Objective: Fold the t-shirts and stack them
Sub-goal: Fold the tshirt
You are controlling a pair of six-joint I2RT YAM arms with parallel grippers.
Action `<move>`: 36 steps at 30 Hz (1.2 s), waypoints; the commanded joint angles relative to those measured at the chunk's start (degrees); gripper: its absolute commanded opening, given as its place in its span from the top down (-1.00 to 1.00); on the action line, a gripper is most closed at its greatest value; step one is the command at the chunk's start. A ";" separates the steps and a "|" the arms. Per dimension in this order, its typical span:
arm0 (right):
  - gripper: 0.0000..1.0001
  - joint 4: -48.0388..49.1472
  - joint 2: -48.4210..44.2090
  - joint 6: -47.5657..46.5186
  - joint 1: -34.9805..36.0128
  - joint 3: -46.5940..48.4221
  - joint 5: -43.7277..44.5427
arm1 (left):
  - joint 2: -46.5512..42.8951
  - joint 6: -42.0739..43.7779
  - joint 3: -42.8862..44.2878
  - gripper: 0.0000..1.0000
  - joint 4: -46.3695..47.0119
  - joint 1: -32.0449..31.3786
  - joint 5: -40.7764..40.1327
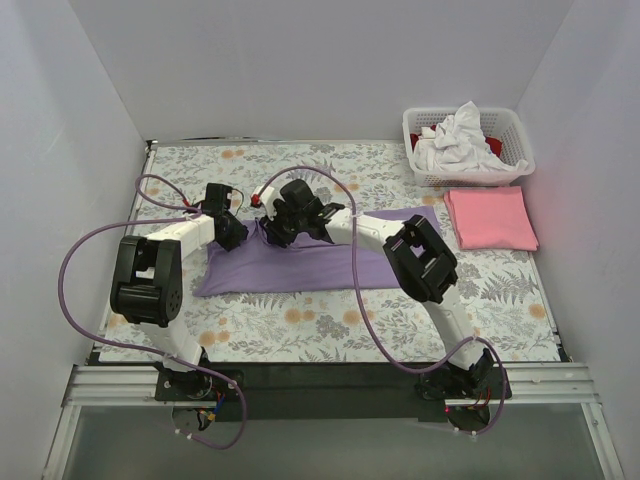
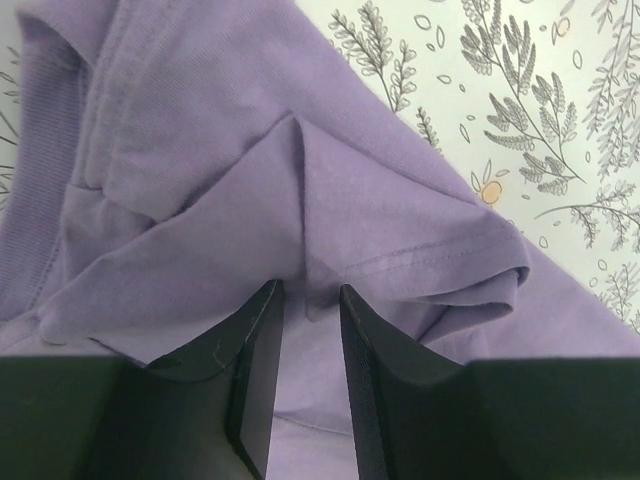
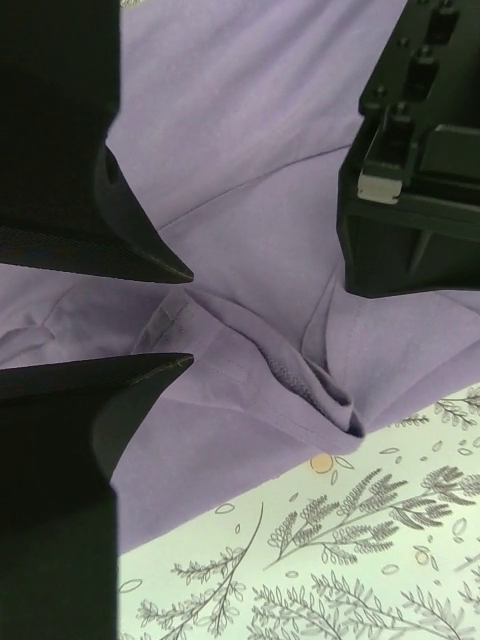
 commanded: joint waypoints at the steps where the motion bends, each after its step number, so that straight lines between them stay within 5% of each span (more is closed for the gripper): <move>1: 0.19 1.87 2.28 -0.80 0.29 3.05 -1.63 | -1.09 -0.61 0.85 0.45 0.93 0.10 1.53; 9: 0.40 1.87 4.05 -0.36 0.29 3.84 -1.81 | -1.09 -0.61 0.93 0.46 0.93 0.27 1.53; 14: 0.97 1.87 3.00 -0.18 0.29 3.49 -1.89 | -0.92 -0.52 1.11 0.53 0.85 0.45 1.62; 25: 0.97 1.87 0.18 -0.10 0.03 2.17 -1.28 | -1.26 0.01 1.37 0.98 1.11 0.54 1.80; 36: 0.97 1.87 -4.12 -0.45 -0.32 -1.34 -0.93 | -5.83 3.34 2.16 1.00 -0.91 3.26 -1.80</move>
